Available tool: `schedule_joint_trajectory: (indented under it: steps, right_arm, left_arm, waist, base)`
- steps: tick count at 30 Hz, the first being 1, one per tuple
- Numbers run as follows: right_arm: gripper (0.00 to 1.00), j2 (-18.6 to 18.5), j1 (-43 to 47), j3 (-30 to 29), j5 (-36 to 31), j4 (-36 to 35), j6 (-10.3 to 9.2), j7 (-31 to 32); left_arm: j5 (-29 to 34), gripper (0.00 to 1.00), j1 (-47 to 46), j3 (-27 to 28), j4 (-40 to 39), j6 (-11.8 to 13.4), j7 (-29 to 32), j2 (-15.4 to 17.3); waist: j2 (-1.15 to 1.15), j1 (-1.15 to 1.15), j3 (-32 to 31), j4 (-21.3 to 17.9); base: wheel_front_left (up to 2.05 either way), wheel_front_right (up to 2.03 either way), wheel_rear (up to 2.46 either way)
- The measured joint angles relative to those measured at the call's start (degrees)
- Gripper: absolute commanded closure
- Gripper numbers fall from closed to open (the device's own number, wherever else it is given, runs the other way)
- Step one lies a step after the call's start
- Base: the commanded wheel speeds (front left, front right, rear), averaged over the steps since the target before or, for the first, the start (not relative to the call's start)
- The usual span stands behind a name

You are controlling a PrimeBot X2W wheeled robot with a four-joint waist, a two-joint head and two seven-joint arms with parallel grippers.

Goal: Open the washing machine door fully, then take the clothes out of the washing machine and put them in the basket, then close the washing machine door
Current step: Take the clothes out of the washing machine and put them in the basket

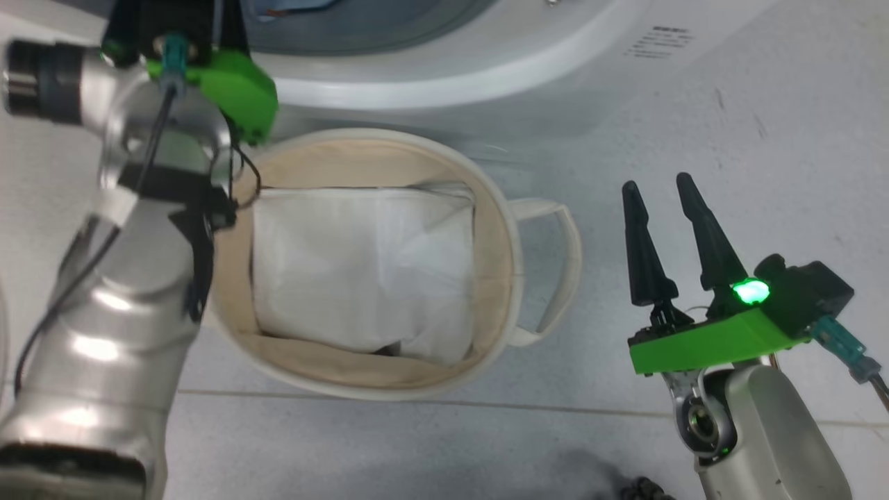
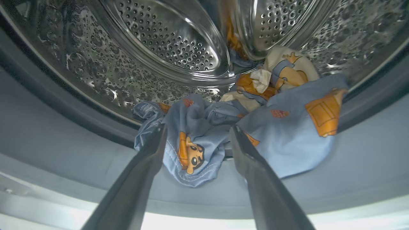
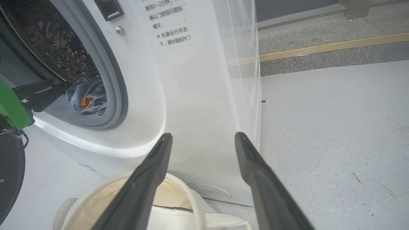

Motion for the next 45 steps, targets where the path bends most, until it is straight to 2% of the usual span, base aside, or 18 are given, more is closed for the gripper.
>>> schedule_joint_trajectory:
  steps: [7, 15, 20, 25, 30, 31, 32, 45]
  right_arm:
    - [0.00, 0.0, -1.5, 1.5, 1.6, -0.4, 0.00, 0.0]
    - [0.00, 0.0, -2.7, 2.1, 2.6, -0.8, 0.00, 0.0]
    - [0.00, 0.0, -3.1, 2.7, 3.0, -1.3, 0.00, 0.0]
    - [0.00, 0.0, -3.4, 3.7, 3.5, -1.7, 0.00, 0.0]
    - [0.00, 0.0, -4.5, 3.7, 3.5, -2.0, 0.00, 0.0]
    - [0.00, 0.0, -4.6, 3.7, 3.5, -2.0, 0.00, 0.0]
    - [0.00, 0.0, -4.7, 3.7, 3.5, -2.0, 0.00, 0.0]
    - [0.00, 0.0, -4.8, 3.2, 2.4, -2.0, 0.00, 0.0]
  left_arm:
    - [3.1, 0.00, -10.1, -1.5, 10.2, 1.4, 4.6, 0.9]
    - [5.6, 0.00, -16.2, -3.2, 18.8, 2.7, 5.5, 3.1]
    - [7.6, 0.00, -19.1, -4.8, 23.3, 3.6, 6.5, 3.9]
    - [9.1, 0.00, -23.2, -5.9, 26.7, 5.6, 8.9, 4.5]
    - [9.5, 0.00, -25.6, -6.3, 28.2, 5.8, 9.4, 4.7]
    - [9.4, 0.27, -25.9, -6.4, 28.5, 5.8, 9.4, 4.7]
    - [9.4, 1.00, -26.3, -6.4, 28.7, 5.7, 9.3, 4.6]
    - [5.9, 1.00, -24.0, -6.6, 31.6, 5.4, 1.0, 2.0]
  waist:
    - [0.00, 0.00, 2.9, -3.0]
    - [0.00, 0.00, 5.1, -5.0]
    - [0.00, 0.00, 6.2, -5.7]
    - [0.00, -0.01, 7.6, -6.3]
    - [0.00, -0.01, 8.5, -6.5]
    - [0.00, -0.01, 8.7, -6.4]
    - [0.00, -0.01, 8.8, -6.4]
    - [0.00, -0.01, 6.7, -4.2]
  base:
    - [0.00, 0.00, 0.00]
    - [0.00, 0.00, 0.00]
    - [0.00, 0.00, 0.00]
    - [0.00, 0.00, 0.00]
    - [0.00, 0.00, 0.00]
    - [0.00, 0.00, 0.00]
    - [0.00, 0.00, 0.00]
    - [0.00, 0.00, 0.00]
